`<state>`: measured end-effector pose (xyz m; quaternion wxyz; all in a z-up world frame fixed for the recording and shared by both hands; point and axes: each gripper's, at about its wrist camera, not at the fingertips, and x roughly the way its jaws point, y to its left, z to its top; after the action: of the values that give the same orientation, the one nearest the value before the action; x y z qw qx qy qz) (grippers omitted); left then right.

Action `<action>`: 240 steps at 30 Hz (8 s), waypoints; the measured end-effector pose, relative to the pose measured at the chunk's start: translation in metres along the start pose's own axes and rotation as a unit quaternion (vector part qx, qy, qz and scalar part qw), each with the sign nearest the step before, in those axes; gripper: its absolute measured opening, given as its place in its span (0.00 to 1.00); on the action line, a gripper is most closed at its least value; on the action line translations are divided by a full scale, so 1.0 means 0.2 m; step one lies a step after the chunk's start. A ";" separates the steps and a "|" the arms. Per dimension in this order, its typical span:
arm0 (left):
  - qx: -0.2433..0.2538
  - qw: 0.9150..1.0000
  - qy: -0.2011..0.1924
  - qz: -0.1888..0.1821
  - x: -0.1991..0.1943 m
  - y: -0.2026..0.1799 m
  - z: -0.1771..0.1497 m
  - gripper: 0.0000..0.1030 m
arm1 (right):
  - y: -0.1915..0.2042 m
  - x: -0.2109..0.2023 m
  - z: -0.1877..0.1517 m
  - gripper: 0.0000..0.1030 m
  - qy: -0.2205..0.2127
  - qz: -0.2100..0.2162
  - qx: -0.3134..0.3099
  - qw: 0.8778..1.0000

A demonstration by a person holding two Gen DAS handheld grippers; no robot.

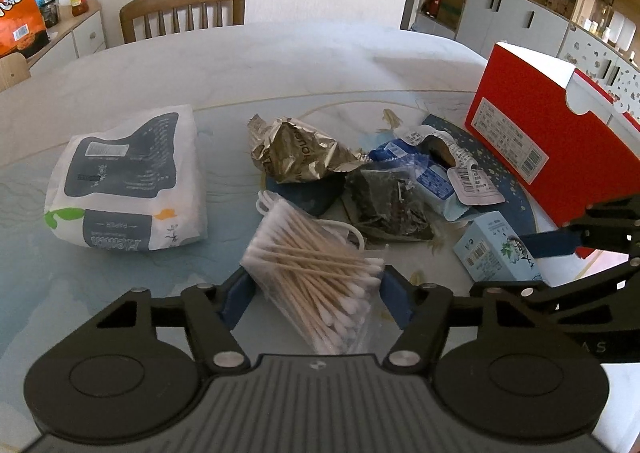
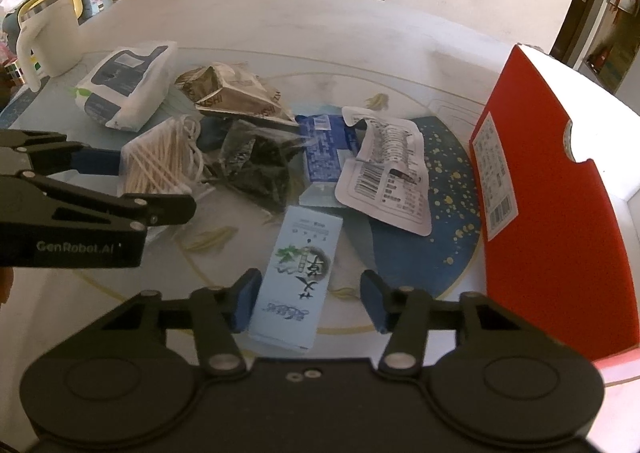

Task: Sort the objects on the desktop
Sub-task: 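Grasp the cotton swab bag with left gripper while right gripper grasps the light-blue carton, then lift and carry the swab bag and blue carton toward the shoebox with both grippers, then lower the swab bag and blue carton into the shoebox, opening both grippers, then withdraw both grippers from the shoebox back over the table items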

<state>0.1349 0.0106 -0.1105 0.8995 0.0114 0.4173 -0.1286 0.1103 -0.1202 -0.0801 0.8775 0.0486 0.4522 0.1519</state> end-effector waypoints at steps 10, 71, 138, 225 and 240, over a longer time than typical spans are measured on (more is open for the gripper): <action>-0.010 1.000 -0.003 -0.003 -0.03 0.02 -0.01 0.53 | 0.01 -0.03 -0.01 0.27 -0.006 -0.008 0.005 1.000; 0.039 0.993 -0.057 -0.093 -0.39 -0.58 0.37 0.52 | -0.53 -0.66 0.04 0.27 -0.122 0.026 0.068 0.990; 0.211 0.958 0.162 -0.111 0.57 -1.55 0.76 0.52 | -1.50 -0.03 0.17 0.27 0.034 -0.027 0.119 0.992; 0.164 0.967 0.021 -0.195 -0.16 -1.11 0.60 0.62 | -1.18 -0.44 0.06 0.68 -0.007 -0.023 0.146 0.989; 0.147 0.971 0.006 -0.186 -0.27 -0.77 0.51 0.63 | -0.88 -0.45 0.13 0.68 -0.017 -0.033 0.150 0.988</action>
<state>0.1405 -0.1394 0.0105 0.8455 0.0666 0.3943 -0.3539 0.1213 -0.3146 -0.0350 0.8723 0.1674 0.4564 0.0522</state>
